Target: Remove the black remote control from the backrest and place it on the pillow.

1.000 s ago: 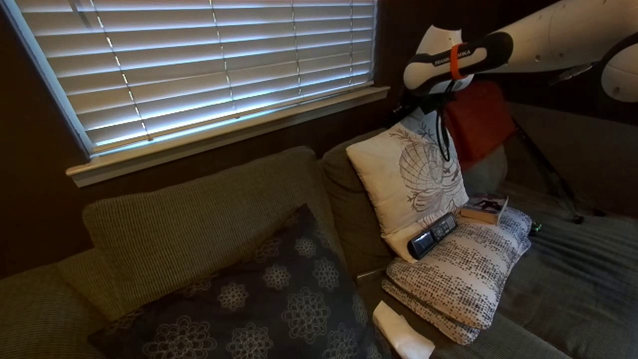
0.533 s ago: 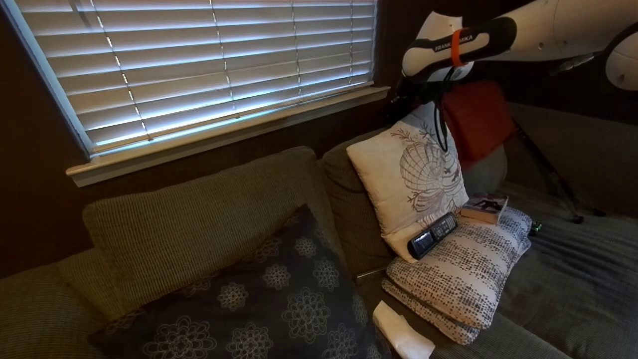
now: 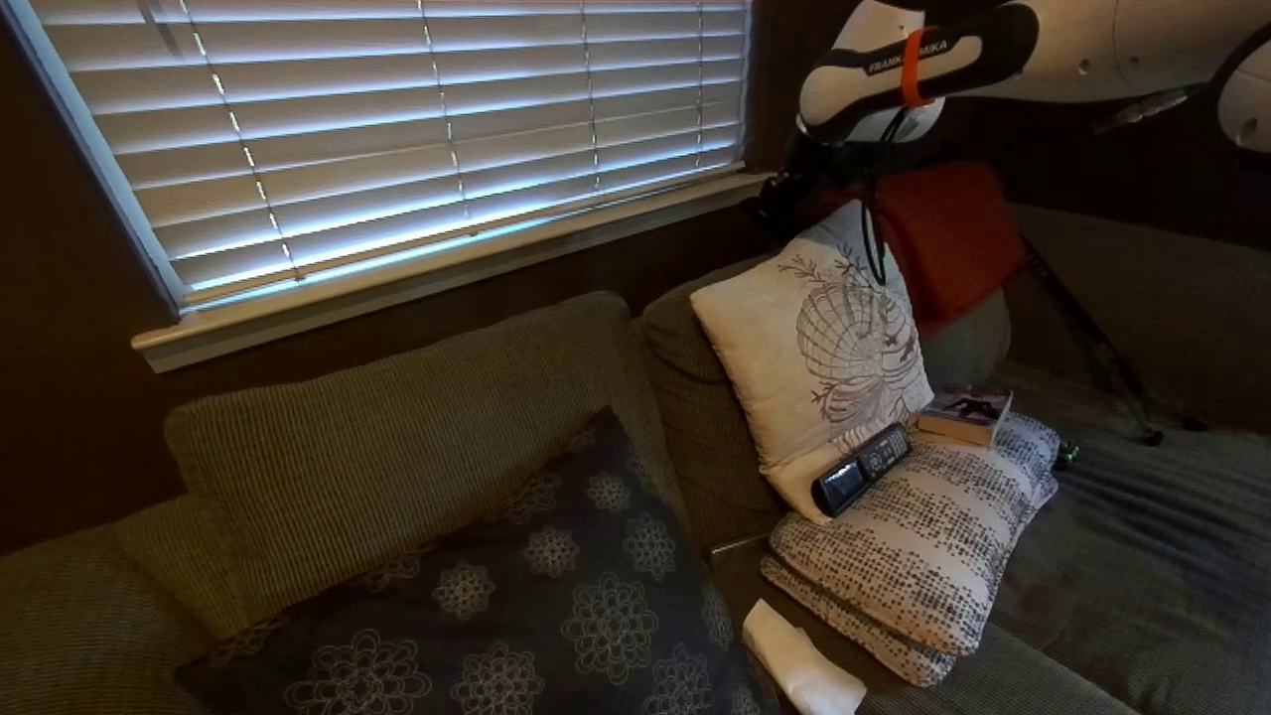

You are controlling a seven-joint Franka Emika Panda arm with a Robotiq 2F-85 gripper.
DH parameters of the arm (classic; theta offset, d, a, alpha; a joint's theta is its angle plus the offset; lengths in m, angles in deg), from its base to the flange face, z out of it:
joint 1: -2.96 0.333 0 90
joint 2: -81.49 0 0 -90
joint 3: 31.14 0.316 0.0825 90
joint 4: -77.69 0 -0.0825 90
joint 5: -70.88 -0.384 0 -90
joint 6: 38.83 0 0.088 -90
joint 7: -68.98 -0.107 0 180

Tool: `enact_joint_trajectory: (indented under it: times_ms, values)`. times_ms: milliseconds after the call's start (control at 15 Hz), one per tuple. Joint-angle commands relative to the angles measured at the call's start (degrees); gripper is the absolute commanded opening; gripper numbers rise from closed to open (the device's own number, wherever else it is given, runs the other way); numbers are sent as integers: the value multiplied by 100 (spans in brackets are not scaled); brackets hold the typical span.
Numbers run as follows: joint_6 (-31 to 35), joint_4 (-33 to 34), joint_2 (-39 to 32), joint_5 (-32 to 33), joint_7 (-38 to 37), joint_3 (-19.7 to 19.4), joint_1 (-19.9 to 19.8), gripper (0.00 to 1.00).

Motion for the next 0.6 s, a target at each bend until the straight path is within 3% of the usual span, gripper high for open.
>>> enact_joint_trajectory:
  times_ms: [0, 533]
  values:
    - [-64, 16, 181, -146, 262, 258, -88, 34]
    - [-215, -140, 636, -126, 161, 477, -147, 34]
